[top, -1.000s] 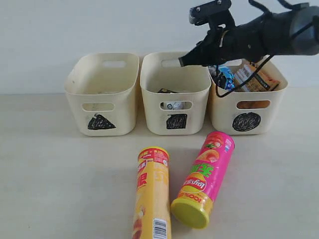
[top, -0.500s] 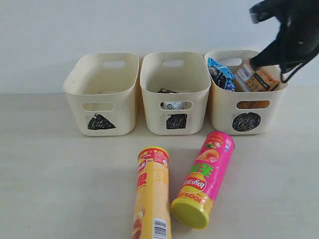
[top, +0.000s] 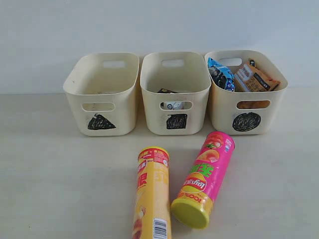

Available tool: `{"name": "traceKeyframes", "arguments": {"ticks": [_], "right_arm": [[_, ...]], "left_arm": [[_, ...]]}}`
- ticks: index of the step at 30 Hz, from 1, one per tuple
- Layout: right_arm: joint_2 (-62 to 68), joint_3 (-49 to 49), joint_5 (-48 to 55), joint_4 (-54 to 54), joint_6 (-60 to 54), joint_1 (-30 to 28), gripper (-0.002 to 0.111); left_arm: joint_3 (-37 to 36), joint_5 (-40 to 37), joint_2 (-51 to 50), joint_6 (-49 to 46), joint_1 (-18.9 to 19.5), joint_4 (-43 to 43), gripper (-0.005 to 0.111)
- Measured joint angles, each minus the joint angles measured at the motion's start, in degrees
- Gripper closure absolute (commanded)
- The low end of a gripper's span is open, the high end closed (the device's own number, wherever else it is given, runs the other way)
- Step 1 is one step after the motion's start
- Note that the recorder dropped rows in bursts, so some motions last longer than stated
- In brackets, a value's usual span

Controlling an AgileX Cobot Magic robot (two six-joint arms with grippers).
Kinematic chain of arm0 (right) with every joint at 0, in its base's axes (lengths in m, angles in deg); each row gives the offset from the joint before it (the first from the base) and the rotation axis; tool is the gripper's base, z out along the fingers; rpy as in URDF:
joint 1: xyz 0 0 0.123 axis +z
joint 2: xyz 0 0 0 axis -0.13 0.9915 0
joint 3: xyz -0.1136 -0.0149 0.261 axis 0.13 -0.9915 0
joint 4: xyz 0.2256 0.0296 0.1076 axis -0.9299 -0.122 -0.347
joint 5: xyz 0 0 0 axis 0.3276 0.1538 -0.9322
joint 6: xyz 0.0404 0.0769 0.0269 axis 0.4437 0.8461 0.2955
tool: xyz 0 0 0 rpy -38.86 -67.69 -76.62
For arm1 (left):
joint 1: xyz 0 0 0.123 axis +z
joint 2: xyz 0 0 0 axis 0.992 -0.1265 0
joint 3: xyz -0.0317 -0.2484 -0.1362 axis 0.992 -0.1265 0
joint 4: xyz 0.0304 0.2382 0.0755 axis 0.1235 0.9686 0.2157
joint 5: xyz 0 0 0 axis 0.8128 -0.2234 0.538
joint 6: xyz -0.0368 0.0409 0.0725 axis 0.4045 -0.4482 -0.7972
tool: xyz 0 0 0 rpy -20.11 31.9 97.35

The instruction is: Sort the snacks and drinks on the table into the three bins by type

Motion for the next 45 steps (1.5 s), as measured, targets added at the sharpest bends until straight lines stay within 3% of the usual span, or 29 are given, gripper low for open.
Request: {"name": "traceKeyframes", "arguments": {"ticks": [5, 12, 23, 34, 45], "right_arm": [[-10.9, -7.7, -1.1, -0.2, 1.0, 0.0, 0.108], [-20.2, -8.8, 0.0, -1.0, 2.0, 0.0, 0.108], [-27.0, -10.1, -0.1, -1.6, -2.0, 0.0, 0.108], [-42.8, -23.7, -1.7, -2.6, -3.5, 0.0, 0.108], [-46.5, -29.7, -1.1, -9.2, -11.5, 0.0, 0.108]], "left_arm": [[0.0, 0.0, 0.0, 0.0, 0.0, 0.0, 0.102], [0.0, 0.0, 0.0, 0.0, 0.0, 0.0, 0.102], [0.0, 0.0, 0.0, 0.0, 0.0, 0.0, 0.102], [0.0, 0.0, 0.0, 0.0, 0.0, 0.0, 0.102], [0.0, 0.0, 0.0, 0.0, 0.0, 0.0, 0.102]]}}
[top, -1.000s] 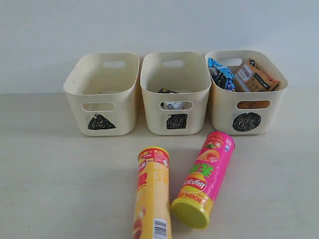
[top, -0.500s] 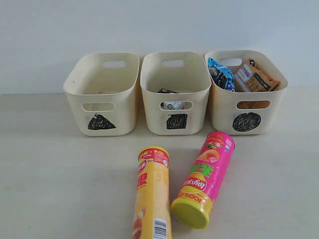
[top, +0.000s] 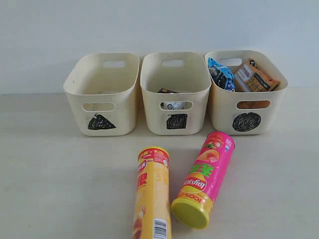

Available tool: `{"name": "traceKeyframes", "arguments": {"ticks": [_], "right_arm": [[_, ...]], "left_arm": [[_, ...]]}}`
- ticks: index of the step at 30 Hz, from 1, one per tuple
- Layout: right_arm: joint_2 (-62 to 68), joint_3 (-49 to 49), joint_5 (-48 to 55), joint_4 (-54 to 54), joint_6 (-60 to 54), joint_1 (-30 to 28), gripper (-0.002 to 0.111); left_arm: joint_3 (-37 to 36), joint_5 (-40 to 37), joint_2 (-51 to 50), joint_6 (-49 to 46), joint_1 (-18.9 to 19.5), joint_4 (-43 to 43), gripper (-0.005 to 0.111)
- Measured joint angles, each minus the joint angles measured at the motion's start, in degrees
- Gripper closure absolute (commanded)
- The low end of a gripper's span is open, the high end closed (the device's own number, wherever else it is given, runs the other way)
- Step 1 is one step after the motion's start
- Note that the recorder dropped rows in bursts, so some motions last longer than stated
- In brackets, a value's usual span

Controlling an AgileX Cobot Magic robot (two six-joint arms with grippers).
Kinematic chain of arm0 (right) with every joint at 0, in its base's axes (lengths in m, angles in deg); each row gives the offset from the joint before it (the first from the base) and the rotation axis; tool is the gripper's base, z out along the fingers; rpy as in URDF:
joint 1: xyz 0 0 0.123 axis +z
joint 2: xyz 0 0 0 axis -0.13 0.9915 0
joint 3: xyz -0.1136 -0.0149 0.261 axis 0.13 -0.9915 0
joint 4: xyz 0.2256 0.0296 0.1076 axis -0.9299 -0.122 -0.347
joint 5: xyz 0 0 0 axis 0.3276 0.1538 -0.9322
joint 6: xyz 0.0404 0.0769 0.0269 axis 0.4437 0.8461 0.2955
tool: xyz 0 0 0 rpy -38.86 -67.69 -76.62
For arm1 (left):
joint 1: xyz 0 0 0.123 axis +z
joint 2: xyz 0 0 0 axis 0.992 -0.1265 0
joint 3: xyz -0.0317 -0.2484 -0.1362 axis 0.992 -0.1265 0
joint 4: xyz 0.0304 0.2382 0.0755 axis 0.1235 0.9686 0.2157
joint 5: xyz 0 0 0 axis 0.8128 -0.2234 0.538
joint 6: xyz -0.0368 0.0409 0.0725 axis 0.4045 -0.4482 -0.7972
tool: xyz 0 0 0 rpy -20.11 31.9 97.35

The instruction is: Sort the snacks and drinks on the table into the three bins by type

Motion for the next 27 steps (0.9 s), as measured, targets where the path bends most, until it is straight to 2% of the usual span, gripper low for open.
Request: {"name": "traceKeyframes", "arguments": {"ticks": [12, 21, 27], "right_arm": [[-16.0, -12.3, -2.0, -3.3, -3.2, 0.0, 0.108], [-16.4, -19.0, -5.5, -5.3, -4.8, 0.0, 0.108], [-16.4, -19.5, -6.6, -5.3, -4.8, 0.0, 0.108]], "left_arm": [[0.0, 0.0, 0.0, 0.0, 0.0, 0.0, 0.102], [0.0, 0.0, 0.0, 0.0, 0.0, 0.0, 0.102], [0.0, 0.0, 0.0, 0.0, 0.0, 0.0, 0.102]]}}
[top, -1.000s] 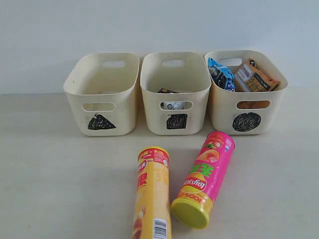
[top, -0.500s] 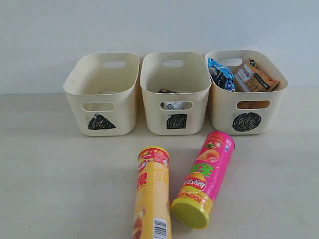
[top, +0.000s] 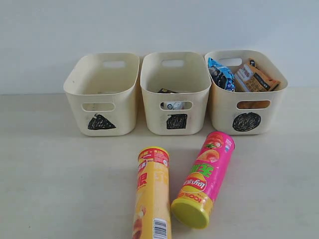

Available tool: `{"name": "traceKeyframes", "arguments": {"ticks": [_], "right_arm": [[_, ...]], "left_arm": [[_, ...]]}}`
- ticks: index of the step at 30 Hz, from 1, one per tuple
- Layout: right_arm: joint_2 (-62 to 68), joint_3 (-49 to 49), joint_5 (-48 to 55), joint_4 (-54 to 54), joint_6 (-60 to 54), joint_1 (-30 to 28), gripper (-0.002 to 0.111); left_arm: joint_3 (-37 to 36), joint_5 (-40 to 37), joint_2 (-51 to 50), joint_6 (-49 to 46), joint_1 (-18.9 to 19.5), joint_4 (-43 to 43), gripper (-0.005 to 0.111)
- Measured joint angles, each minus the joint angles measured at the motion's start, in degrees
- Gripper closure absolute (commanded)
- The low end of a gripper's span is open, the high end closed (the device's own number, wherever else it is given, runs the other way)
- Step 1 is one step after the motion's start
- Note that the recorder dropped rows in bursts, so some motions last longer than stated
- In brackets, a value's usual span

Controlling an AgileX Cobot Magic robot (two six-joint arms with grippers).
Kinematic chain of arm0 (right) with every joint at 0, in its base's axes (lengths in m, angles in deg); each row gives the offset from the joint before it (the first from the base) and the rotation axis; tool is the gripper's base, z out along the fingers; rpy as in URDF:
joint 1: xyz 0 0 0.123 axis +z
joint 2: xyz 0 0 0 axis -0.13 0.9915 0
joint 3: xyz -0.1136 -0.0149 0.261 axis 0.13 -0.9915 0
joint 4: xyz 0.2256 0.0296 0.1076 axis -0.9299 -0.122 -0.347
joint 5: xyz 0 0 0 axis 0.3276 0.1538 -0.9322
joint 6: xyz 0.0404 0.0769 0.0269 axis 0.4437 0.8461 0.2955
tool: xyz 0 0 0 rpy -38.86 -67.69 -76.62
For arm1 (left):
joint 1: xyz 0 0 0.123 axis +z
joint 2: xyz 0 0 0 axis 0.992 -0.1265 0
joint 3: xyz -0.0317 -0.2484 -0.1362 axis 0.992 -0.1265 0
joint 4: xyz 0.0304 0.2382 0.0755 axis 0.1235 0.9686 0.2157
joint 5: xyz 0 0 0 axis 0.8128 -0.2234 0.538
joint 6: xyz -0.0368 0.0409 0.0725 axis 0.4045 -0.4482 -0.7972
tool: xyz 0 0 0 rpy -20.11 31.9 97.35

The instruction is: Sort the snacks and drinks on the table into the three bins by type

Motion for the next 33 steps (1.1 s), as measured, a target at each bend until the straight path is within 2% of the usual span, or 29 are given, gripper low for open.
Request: {"name": "traceKeyframes", "arguments": {"ticks": [33], "right_arm": [[0.0, 0.0, 1.7, 0.0, 0.2, 0.0, 0.108]], "left_arm": [[0.0, 0.5, 0.0, -0.3, 0.0, 0.9, 0.102]]}}
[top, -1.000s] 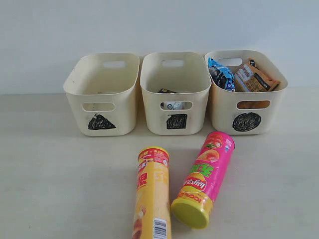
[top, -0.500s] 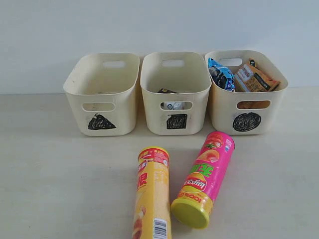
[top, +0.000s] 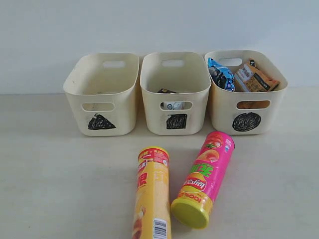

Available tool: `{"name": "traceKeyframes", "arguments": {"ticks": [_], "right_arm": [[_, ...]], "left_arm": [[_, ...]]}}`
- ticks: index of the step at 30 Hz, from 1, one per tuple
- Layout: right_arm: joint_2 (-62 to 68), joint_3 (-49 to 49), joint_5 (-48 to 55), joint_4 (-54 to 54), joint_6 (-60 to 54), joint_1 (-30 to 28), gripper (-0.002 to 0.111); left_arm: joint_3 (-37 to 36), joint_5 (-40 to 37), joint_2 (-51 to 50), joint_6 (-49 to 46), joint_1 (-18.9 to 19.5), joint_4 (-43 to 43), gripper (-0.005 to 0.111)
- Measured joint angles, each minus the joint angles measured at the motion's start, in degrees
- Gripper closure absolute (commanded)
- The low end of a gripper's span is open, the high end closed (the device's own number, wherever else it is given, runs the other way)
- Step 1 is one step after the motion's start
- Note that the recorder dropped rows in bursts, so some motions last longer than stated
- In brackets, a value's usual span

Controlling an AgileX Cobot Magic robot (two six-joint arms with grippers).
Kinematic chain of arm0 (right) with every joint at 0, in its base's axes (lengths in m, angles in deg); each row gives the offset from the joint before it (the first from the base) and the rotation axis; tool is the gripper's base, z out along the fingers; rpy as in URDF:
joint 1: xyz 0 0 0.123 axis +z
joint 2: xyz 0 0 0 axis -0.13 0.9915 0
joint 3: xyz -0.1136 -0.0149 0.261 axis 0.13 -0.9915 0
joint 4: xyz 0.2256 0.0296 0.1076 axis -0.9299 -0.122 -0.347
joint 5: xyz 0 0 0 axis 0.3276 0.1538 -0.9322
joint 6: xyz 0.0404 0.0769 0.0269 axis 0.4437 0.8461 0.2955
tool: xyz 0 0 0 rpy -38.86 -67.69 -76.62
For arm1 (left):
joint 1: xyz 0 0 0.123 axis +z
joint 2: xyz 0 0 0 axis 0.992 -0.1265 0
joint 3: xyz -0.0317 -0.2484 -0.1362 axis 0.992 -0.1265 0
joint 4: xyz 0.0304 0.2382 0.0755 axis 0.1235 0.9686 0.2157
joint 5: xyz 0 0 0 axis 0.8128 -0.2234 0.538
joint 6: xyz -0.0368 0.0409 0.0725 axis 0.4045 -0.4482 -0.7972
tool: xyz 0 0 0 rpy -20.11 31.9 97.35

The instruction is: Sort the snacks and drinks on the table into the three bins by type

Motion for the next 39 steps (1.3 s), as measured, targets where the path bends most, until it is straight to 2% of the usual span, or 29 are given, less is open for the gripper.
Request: {"name": "traceKeyframes", "arguments": {"ticks": [8, 14, 17, 20, 25, 30, 33, 39], "right_arm": [[0.0, 0.0, 0.1, 0.0, 0.0, 0.0, 0.108], [0.0, 0.0, 0.1, 0.0, 0.1, 0.0, 0.108], [0.0, 0.0, 0.1, 0.0, 0.1, 0.0, 0.108], [0.0, 0.0, 0.1, 0.0, 0.1, 0.0, 0.108], [0.0, 0.0, 0.1, 0.0, 0.1, 0.0, 0.108], [0.0, 0.0, 0.1, 0.0, 0.1, 0.0, 0.108], [0.0, 0.0, 0.1, 0.0, 0.1, 0.0, 0.108], [0.0, 0.0, 0.1, 0.0, 0.2, 0.0, 0.108]], "left_arm": [[0.0, 13.8, 0.0, 1.0, 0.0, -3.4, 0.102], [0.0, 28.1, 0.0, 17.1, 0.0, -3.9, 0.102], [0.0, 38.2, 0.0, 24.9, 0.0, -3.9, 0.102], [1.2, 45.3, -0.5, 27.6, 0.0, -3.9, 0.102], [10.0, 44.6, -7.5, 26.8, 0.0, -2.1, 0.102], [19.7, 41.0, -19.4, 29.0, 0.0, 6.1, 0.102], [25.2, 38.3, -27.3, 33.5, 0.0, 13.8, 0.102], [34.5, 33.5, -42.1, 47.7, 0.0, 35.8, 0.102]]}}
